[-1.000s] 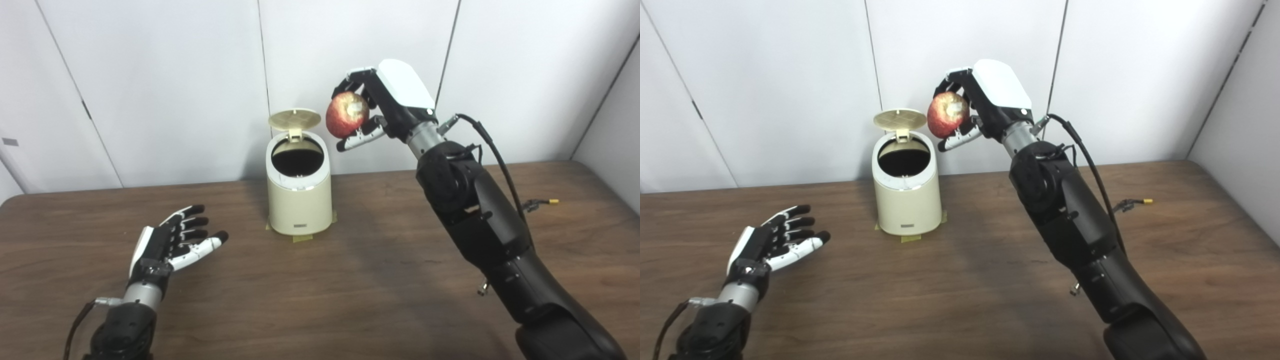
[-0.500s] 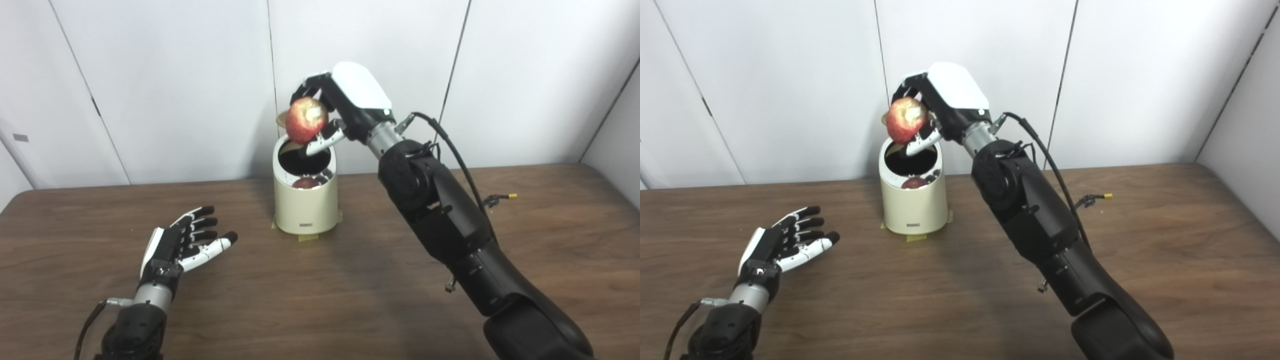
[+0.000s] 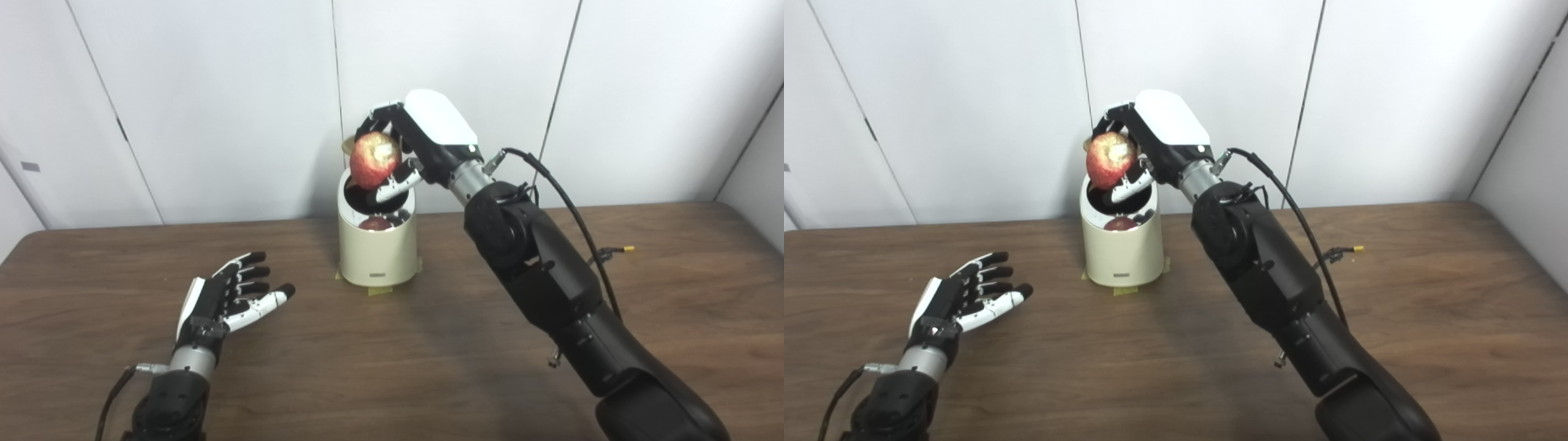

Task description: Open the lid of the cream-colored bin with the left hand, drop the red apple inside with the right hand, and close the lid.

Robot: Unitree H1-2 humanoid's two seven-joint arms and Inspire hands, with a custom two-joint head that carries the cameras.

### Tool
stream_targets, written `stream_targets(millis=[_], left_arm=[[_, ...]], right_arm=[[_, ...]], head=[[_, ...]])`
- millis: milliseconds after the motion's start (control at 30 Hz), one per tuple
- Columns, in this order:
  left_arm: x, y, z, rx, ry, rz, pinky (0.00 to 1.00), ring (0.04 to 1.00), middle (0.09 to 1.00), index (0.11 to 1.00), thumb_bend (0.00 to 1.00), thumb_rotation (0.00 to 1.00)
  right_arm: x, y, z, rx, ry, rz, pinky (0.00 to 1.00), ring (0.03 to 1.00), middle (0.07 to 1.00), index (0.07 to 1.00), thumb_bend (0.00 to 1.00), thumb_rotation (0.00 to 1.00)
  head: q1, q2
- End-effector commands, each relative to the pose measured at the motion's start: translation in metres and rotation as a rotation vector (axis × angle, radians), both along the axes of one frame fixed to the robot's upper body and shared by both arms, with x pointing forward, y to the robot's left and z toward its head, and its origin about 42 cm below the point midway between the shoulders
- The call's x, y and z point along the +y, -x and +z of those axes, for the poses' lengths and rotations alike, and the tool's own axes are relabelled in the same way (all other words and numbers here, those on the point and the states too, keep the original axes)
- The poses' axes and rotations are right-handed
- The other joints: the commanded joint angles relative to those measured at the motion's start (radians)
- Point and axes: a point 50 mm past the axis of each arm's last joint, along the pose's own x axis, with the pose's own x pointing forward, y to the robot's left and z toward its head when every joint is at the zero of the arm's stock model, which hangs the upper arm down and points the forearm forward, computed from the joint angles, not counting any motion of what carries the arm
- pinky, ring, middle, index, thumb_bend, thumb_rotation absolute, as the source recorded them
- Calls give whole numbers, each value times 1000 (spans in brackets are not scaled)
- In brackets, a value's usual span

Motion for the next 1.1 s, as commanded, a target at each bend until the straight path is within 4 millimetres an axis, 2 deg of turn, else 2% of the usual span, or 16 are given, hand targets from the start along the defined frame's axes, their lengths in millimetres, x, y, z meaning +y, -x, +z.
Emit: stream_targets(millis=[0,467,933,1067], left_arm=[[-1,-5,21,-94,-13,-3,639,732,781,833,768,245],[-3,-7,21,-94,-9,-9,651,741,789,832,757,229],[-4,-10,27,-106,-14,-13,649,738,786,837,753,248],[-5,-11,28,-107,-15,-11,651,740,783,837,747,224]], right_arm=[[0,1,31,-79,-27,12,329,401,493,513,499,0],[-1,-9,19,-43,-9,-15,336,392,497,517,498,0],[1,-37,6,6,6,-62,310,397,495,512,497,0],[2,-40,4,16,10,-75,316,394,496,512,497,0]], head=[[-1,1],[-7,-1],[-3,-4],[-3,-3]])
